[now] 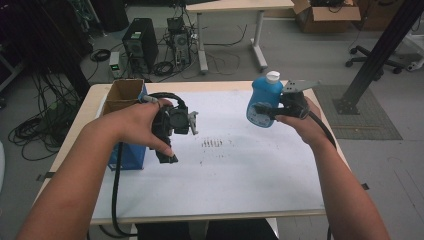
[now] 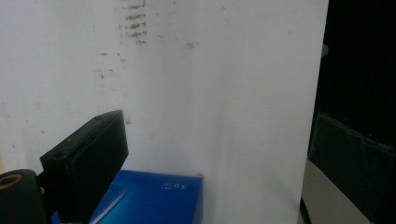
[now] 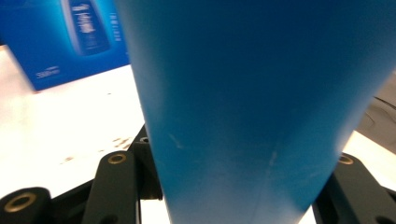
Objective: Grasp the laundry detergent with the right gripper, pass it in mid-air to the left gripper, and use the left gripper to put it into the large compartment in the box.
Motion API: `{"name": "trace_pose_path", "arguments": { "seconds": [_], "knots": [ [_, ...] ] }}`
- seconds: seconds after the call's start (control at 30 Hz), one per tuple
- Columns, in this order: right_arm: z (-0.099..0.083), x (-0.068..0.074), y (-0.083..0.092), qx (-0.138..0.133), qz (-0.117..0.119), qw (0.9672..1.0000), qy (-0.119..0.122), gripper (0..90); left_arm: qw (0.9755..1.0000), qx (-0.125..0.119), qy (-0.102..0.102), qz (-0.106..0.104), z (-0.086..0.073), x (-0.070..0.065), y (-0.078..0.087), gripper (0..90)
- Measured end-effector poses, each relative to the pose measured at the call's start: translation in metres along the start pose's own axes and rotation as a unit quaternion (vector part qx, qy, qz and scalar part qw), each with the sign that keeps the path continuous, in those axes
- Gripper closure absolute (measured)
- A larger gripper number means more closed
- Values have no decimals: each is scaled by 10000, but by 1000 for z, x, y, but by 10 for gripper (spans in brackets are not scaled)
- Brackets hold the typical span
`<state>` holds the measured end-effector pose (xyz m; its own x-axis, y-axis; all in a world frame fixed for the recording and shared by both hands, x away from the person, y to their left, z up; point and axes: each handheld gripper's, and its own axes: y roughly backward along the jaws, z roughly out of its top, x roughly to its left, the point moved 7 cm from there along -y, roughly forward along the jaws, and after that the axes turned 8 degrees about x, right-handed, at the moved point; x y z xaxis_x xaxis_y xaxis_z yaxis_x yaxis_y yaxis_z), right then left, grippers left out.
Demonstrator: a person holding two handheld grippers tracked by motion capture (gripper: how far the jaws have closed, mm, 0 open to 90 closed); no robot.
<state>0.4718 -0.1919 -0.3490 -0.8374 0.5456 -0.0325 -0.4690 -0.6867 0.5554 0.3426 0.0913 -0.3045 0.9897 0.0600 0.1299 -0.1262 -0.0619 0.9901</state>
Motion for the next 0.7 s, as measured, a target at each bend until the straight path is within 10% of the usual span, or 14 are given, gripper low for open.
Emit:
{"name": "trace_pose_path", "arguments": {
  "seconds": [0.7],
  "knots": [
    [5,71,27,113,1096,9880,1085,456,10000,80,-42,-5,12,5,14,48]
  ]
}}
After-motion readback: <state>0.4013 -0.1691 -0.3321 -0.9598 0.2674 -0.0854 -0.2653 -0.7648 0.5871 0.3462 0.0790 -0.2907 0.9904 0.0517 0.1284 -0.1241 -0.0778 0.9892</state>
